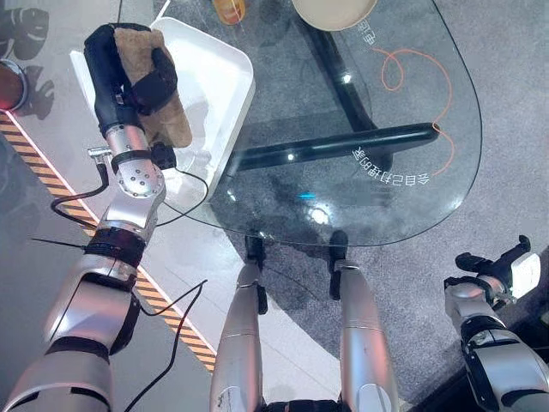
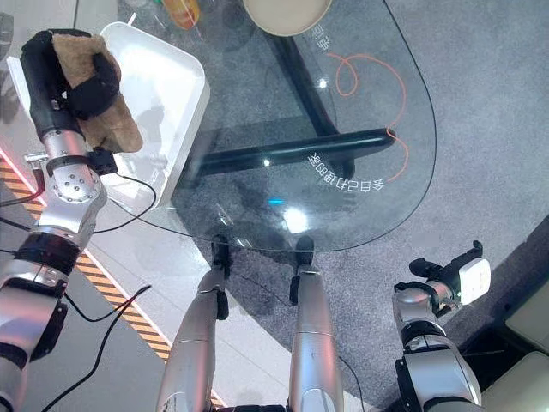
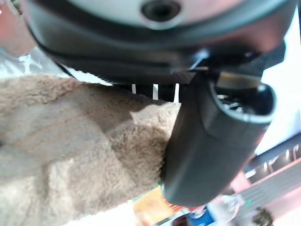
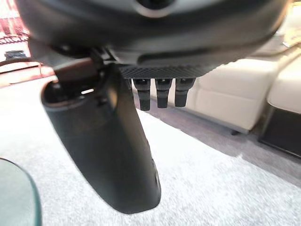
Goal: Wipe the table with a cloth and put it in the basket.
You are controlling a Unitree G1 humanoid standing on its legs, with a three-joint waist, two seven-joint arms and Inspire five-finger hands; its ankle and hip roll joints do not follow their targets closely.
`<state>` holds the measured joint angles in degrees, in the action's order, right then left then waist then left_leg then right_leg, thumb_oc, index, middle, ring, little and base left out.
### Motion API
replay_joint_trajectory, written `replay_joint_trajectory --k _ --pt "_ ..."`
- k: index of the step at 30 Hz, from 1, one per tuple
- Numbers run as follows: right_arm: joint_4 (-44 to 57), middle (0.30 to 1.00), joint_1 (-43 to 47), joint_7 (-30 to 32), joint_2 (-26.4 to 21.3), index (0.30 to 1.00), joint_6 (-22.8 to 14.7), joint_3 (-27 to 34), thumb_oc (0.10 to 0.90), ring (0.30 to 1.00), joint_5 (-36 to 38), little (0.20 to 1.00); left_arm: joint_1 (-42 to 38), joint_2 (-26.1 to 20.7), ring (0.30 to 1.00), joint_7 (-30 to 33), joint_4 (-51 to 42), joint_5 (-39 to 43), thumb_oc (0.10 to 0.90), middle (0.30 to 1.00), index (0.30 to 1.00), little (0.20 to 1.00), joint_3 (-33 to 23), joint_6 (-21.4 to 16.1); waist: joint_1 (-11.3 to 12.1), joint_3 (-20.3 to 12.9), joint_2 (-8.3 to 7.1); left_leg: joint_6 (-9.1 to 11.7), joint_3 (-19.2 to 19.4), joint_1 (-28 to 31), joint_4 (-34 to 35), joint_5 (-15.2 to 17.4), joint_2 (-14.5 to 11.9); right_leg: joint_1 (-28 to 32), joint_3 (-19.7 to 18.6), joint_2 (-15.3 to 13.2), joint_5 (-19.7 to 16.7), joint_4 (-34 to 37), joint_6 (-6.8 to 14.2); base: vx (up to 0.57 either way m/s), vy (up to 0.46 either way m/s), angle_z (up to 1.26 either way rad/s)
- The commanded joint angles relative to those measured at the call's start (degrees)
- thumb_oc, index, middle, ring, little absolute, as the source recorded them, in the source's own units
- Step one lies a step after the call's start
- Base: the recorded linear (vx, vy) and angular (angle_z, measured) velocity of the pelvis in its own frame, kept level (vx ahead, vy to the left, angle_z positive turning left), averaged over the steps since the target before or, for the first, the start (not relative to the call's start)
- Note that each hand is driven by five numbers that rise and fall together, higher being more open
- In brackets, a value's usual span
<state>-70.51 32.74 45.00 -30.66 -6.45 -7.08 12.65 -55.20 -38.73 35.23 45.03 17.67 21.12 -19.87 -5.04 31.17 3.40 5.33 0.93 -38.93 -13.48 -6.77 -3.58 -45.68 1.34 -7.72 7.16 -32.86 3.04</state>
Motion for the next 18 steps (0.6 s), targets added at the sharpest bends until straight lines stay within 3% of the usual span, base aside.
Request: replay_joint_trajectory --k 1,5,11,18 --pt "-0.59 0.9 -0.38 0.21 -5.82 0.9 0.06 -1.74 0.8 0.9 0.44 0.9 -10.23 -5.82 0.3 4.98 3.21 -3.32 0.1 0.3 0.3 0.2 -2.45 -0.59 -0.83 -1.37 1.42 -3.51 3.97 1.71 -4.82 7.19 4.11 3.39 0.85 5.2 -4.24 8.65 -1.15 0.01 0.036 -0.05" --pt "-0.66 0.9 0.04 -0.59 -5.2 0.9 0.45 -2.95 0.8 0.9 -0.11 0.9 -12.45 -6.19 0.3 4.15 7.85 -3.95 0.1 0.3 0.3 0.2 -1.27 1.08 -1.53 -1.37 1.33 -3.33 4.45 1.35 -5.24 7.21 3.95 2.81 0.66 5.23 -4.02 8.26 -1.27 0.02 0.029 -0.01" --pt "-0.46 0.9 -0.57 -2.06 -4.15 0.9 1.55 -5.29 0.8 0.9 -0.09 0.9 -14.95 -6.93 0.3 3.61 13.68 -8.19 0.1 0.3 0.3 0.2 2.11 6.89 -2.47 -1.37 1.22 -3.29 4.8 1.08 -5.87 7.53 4.06 2.15 0.52 5.23 -3.66 7.9 -1.37 0.02 0.018 -0.01" --pt "0.09 0.9 -1.54 -2.54 -3.4 0.9 1.48 -6.01 0.8 0.9 -1.15 0.9 -16.24 -8.17 0.3 0.91 20.25 -5.36 0.1 0.3 0.3 0.2 3.2 10.75 -3.61 -1.37 0.98 -3.4 5.34 -0.14 -6.78 7.66 3.71 0.49 0.09 5.63 -3.47 7.08 -1.55 0.01 0.04 -0.06"
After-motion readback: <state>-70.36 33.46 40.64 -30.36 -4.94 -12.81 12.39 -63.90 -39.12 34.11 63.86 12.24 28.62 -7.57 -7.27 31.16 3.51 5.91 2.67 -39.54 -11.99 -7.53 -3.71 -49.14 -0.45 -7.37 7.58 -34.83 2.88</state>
